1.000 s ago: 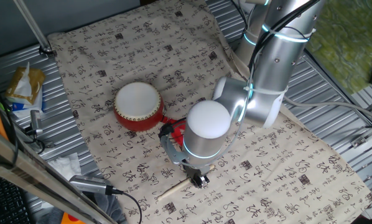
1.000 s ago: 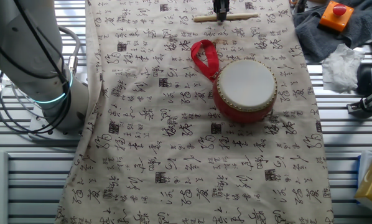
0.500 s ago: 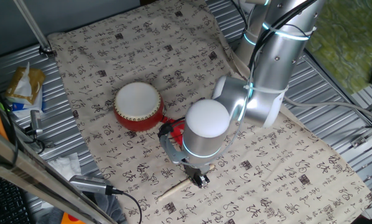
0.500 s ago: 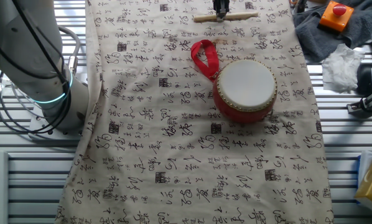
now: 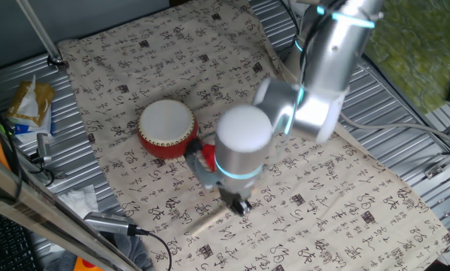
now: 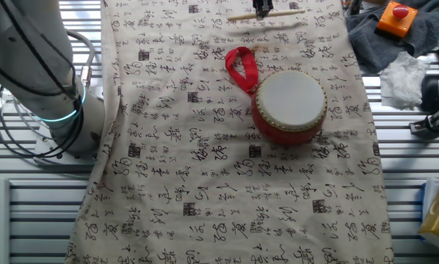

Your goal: Play the drum

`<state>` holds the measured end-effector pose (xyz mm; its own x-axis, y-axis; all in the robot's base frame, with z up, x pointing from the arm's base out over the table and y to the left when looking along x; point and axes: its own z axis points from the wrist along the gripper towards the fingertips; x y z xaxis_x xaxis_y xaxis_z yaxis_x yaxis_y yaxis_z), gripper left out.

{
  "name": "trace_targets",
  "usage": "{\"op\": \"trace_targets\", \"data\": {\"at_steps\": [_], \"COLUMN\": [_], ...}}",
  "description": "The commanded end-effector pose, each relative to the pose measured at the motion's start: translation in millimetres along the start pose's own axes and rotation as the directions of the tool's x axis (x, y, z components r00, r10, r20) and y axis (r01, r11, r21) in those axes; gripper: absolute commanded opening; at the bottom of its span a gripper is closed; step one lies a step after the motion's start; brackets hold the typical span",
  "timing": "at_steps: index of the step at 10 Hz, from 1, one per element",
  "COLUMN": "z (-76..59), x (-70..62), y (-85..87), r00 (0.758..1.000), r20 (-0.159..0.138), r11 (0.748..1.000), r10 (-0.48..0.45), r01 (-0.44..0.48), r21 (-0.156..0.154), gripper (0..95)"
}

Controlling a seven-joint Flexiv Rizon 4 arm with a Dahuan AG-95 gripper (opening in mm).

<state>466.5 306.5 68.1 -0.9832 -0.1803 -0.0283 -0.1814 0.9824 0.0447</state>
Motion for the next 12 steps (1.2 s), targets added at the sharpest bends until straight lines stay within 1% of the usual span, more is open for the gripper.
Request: {"op": "trace_targets", "data": {"at_steps": [1,2,3,4,6,10,11,12], "z": [-31.7,-41.6,-45.9,-55.5,-61.6,-62.9,-62.9,-62.9], "x": [20.2,30.1,34.0,42.2,44.7,45.1,45.1,45.1], "y": [-23.3,-30.3,-33.1,-34.6,-32.0,-31.3,-31.3,-31.3], "r00": [0.999,0.999,0.998,0.998,0.998,0.998,0.998,0.998], "r20": [-0.012,-0.020,-0.025,-0.036,-0.041,-0.043,-0.036,-0.036], "r11": [0.999,0.999,0.999,0.999,0.999,0.999,0.999,0.998], "r10": [-0.044,-0.049,-0.050,-0.047,-0.038,-0.038,-0.046,-0.052], "r01": [0.044,0.049,0.050,0.047,0.038,0.038,0.046,0.052], "r21": [-0.007,-0.008,-0.009,-0.009,-0.008,-0.009,-0.016,-0.019], "gripper": [0.0,0.0,0.0,0.0,0.0,0.0,0.0,0.0]}}
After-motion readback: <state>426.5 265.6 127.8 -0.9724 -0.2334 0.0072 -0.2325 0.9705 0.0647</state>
